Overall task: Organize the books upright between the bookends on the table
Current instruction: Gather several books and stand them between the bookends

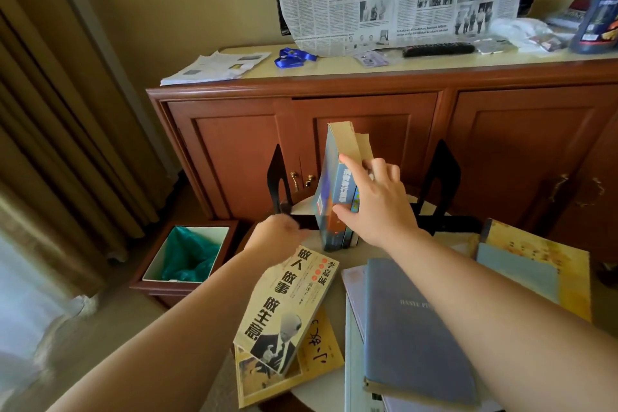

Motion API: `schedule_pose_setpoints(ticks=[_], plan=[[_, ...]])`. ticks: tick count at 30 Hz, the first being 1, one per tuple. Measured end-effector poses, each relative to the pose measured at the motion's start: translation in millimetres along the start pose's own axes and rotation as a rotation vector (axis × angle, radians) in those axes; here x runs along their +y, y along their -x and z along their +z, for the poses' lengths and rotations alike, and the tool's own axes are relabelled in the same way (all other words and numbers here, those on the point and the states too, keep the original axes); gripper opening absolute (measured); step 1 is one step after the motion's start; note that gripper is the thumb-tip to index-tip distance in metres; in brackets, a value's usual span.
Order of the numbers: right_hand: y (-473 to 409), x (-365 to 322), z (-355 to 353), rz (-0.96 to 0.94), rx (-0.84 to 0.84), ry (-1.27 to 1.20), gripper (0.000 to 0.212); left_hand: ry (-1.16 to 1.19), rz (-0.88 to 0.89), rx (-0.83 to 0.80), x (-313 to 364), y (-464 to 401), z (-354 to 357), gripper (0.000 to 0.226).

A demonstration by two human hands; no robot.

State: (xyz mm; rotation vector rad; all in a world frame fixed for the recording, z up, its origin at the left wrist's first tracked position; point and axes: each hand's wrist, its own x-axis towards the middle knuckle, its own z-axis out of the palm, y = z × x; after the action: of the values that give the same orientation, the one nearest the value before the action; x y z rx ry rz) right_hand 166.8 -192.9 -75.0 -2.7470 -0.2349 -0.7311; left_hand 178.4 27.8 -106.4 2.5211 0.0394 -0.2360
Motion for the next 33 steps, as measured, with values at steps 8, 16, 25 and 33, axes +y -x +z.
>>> schedule_pose_setpoints(ticks=[8,16,25,33], plan=[[0.6,-6.6,-5.1,0.026,-0.064,0.015,0.100,-0.434,-0.175,-0.112,-39.2,35.6,4.9,0.111],[1.5,-9.3,-9.9,0.040,-0.122,0.029,0.107,-0.150,-0.310,-0.164,-34.5,41.7,-6.3,0.078],[2.1,-12.9,-15.1,0.051,-0.175,0.006,0.116,0.179,-0.295,-0.278,-17.5,47.0,-53.5,0.085],[3.1,-14.5,-17.1,0.049,-0.199,-0.001,0.119,0.403,-0.309,-0.131,-11.4,52.8,-63.8,0.033]])
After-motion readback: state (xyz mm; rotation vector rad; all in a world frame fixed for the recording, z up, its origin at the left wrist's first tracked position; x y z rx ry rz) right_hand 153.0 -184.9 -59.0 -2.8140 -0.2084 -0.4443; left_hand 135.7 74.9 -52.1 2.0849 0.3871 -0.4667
